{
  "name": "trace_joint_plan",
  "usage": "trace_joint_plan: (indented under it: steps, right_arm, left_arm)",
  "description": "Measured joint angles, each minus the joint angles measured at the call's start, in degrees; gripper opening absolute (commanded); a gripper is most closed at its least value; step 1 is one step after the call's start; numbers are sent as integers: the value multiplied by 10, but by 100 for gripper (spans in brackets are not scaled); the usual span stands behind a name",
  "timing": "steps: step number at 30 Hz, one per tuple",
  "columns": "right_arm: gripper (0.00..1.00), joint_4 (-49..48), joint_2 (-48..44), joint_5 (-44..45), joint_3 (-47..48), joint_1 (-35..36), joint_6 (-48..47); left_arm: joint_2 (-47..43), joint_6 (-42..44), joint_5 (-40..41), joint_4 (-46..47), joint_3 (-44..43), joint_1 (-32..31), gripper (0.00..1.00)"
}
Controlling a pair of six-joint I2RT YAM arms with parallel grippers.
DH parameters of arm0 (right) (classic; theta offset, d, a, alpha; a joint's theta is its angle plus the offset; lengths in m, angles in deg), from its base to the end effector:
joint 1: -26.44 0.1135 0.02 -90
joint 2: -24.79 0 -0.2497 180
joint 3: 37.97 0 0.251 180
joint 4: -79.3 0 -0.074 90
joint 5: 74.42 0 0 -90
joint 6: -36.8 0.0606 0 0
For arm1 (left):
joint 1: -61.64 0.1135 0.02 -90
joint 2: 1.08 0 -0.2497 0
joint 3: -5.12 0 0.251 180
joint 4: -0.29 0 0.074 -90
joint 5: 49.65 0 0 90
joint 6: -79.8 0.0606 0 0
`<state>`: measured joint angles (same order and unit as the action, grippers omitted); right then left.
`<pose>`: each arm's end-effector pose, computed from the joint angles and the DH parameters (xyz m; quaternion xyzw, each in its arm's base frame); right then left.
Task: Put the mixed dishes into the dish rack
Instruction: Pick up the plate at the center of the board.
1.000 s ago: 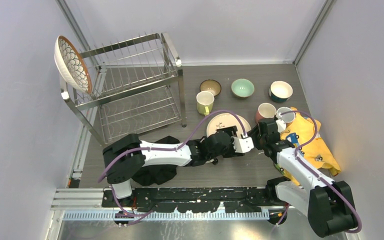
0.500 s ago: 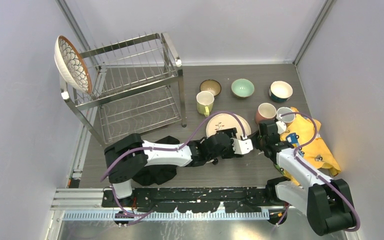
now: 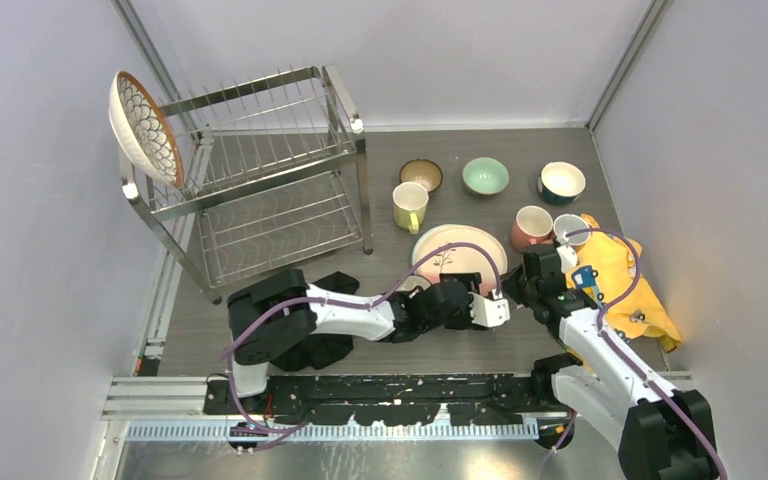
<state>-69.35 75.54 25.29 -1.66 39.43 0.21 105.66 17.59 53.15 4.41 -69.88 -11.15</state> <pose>0.1956 0.0346 0.1484 0.3488 0.8553 0.1397 0.3567 0.1381 -0.4004 0.1589 0.6171 0.5876 -0.1089 0.5120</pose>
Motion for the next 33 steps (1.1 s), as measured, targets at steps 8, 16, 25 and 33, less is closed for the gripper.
trace_joint_plan:
  steps: [8, 16, 25, 33]
  right_arm:
    - [1, 41, -40, 0, 0, -2, 1]
    - [1, 55, -54, -14, 0, -4, 10]
    - [2, 74, -85, -27, 0, -4, 28]
    - [38, 45, -96, -16, 3, -14, 67]
  left_arm:
    - [26, 23, 4, 0, -8, -6, 68]
    - [56, 33, 25, 4, -26, -6, 63]
    - [66, 49, 39, 13, -28, -7, 23]
    - [66, 108, 97, 43, -40, -20, 11]
